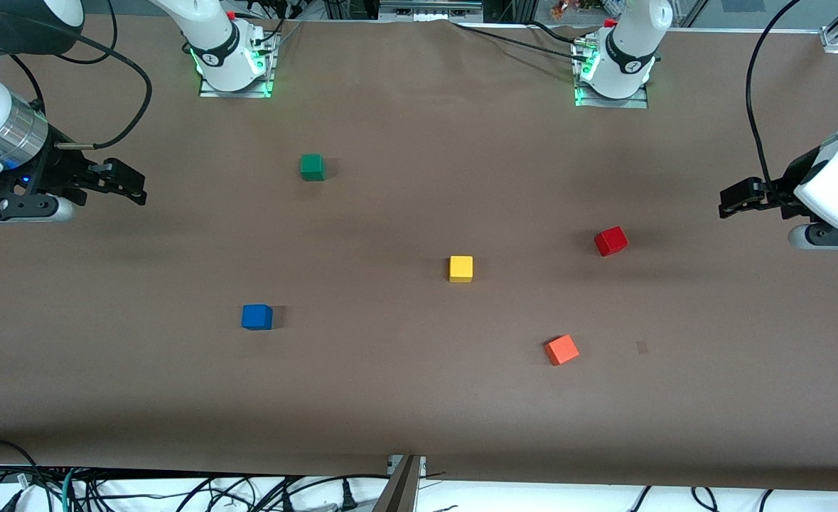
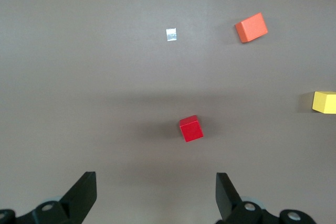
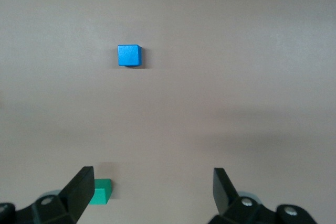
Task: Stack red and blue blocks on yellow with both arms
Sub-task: 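Move the left gripper toward the red cube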
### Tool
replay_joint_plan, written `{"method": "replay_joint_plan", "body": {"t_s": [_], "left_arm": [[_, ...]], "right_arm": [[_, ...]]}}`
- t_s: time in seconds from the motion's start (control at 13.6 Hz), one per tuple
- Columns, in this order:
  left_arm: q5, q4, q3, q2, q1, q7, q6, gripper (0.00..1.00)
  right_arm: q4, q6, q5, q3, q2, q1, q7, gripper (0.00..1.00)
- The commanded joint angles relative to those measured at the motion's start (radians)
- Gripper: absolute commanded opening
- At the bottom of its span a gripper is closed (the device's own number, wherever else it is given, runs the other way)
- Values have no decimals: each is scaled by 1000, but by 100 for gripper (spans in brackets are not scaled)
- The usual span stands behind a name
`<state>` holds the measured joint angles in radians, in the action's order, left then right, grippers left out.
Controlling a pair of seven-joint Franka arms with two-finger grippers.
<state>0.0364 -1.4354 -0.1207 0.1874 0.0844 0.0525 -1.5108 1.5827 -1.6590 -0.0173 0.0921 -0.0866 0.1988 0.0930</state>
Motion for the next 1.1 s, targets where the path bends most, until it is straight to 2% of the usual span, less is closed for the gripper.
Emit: {"method": "replay_joint_plan", "body": {"t_s": [0.0,0.37,0.66,0.81,1.03], "left_arm": [[-13,19,0,7,15,-22,24,100],[-13,44,-4,85,21,-23,18,100],[-33,0,-13,167,-2,26,-44,100],[-76,-100,-13,175,2,65,-141,100],[-76,-291,-14,164,-2,82,-316,100]], "right_arm": [[-20,8,5,-3,-7,-2,2,100],[-20,8,5,-3,-7,-2,2,100],[-20,8,4,-3,-7,-4,2,100],[-20,8,2,-3,-8,-5,2,100],[-20,7,2,-3,-9,-9,1,100]]}}
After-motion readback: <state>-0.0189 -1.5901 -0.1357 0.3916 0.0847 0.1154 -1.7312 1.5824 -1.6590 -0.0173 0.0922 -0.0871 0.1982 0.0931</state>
